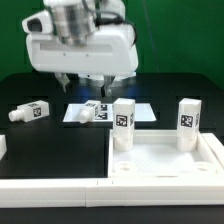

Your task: Assemble square table

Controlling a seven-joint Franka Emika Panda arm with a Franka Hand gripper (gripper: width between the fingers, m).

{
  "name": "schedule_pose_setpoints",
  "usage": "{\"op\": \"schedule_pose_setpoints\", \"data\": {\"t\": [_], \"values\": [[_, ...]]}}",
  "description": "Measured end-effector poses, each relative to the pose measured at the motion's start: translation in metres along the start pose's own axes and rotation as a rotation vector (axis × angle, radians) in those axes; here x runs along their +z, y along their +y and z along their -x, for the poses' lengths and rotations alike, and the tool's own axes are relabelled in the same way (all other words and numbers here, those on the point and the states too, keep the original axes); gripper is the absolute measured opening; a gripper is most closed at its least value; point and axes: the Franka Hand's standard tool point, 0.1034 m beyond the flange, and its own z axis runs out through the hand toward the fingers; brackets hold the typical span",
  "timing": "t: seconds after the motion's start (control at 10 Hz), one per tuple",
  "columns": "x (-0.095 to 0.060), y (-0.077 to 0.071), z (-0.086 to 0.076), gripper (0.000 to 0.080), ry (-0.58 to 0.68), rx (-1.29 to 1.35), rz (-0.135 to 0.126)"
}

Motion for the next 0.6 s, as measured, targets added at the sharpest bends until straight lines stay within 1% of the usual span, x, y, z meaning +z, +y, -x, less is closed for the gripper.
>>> {"op": "schedule_pose_setpoints", "data": {"t": [0.1,0.2,0.4,0.5,0.6], "values": [[0.0137,0.0012,0.0047,0.0648,0.014,-0.005,0.021],[0.0154,-0.0053,0.0073,0.0648,0.02,-0.016,0.026],[0.0149,-0.0033,0.006,0.0648,0.021,-0.017,0.025],[0.0151,-0.0047,0.0066,0.0648,0.021,-0.025,0.026],[0.0158,-0.0069,0.0094,0.0648,0.034,-0.132,0.041]]}}
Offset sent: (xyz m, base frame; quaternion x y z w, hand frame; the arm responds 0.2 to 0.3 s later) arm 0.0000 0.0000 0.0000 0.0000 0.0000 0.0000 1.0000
